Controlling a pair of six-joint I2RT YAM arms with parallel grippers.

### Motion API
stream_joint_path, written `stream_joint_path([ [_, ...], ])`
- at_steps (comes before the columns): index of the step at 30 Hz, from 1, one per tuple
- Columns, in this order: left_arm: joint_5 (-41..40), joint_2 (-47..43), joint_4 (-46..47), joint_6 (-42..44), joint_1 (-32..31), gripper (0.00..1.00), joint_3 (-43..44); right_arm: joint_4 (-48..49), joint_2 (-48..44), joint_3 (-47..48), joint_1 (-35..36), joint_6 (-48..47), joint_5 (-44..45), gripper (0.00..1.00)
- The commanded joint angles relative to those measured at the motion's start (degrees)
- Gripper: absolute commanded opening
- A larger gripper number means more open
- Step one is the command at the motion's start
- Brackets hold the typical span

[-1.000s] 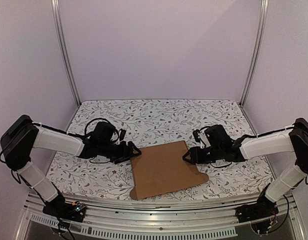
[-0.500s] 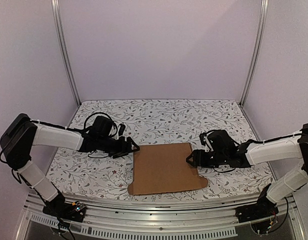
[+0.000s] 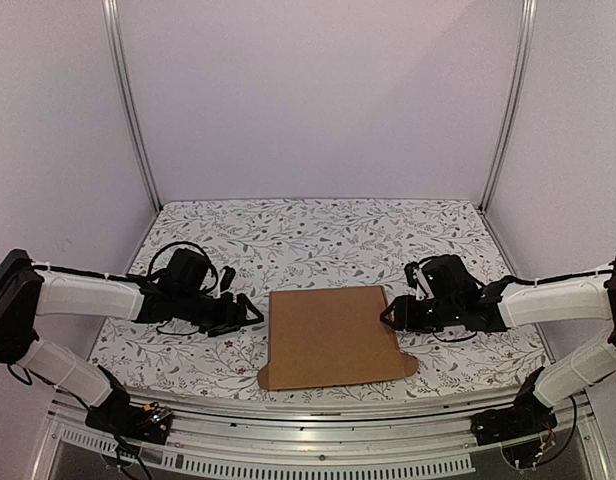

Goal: Fold the paper box

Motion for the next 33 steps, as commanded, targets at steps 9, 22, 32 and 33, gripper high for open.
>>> stream_joint_path([
  [9,3.0,1.6,5.4,-1.4,-1.5,0.80,-0.7,5.0,0.8,-3.1,-0.5,2.9,-4.4,0.39],
  [22,4.6,4.4,8.8,-2.7,-2.8,0.80,-0.7,8.9,1.8,-5.9,-0.5,5.4,-5.7,0.10],
  [32,3.4,1.7,5.4,-1.9,-2.6,0.83,-1.0,11.2,2.0,-7.4,-0.5,5.7,-6.0,0.00],
  [33,3.1,0.9,4.6,-1.7,-2.6,0.83,-1.0,11.4,2.0,-7.6,-0.6,5.7,-6.1,0.00],
])
